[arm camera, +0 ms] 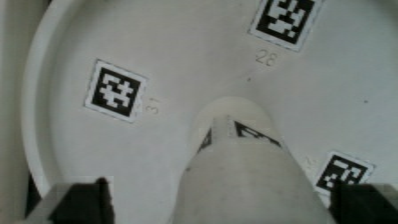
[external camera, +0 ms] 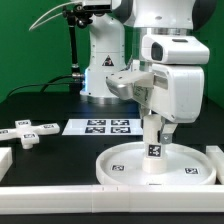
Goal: Assemble round table
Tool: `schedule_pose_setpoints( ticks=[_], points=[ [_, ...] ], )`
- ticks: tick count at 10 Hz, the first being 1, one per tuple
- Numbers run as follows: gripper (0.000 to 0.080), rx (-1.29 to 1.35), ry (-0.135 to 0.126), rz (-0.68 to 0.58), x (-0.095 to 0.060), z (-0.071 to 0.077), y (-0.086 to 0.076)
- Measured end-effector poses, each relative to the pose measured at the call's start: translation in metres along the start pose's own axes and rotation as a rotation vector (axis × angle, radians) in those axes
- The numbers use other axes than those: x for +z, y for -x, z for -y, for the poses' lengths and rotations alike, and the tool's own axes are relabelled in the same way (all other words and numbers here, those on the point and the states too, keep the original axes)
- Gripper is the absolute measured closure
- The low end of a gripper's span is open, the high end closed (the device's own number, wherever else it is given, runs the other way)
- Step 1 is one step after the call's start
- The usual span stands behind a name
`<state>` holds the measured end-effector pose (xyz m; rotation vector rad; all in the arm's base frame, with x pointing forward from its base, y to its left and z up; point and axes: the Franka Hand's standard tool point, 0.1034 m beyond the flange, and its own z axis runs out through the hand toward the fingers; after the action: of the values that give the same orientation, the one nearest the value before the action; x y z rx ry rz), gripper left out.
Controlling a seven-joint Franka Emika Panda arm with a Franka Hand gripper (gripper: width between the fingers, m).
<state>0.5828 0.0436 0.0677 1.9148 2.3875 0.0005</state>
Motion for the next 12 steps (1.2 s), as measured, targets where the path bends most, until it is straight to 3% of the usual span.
schedule_pose_setpoints(
  ticks=[1,6,9,12],
  points=[
    [0.038,0.001,-0.012,0.0,0.0014,0.0029,0.0004],
    [0.0385,0.06,-0.026,0.0,0.0033,0.0057,0.0002],
    [0.0385,0.337,-0.058,-0.003,0.0028,0.0085,0.0008],
    [0.0385,0.516,-0.061,0.001,0.0032,0.0089,0.0007]
  ],
)
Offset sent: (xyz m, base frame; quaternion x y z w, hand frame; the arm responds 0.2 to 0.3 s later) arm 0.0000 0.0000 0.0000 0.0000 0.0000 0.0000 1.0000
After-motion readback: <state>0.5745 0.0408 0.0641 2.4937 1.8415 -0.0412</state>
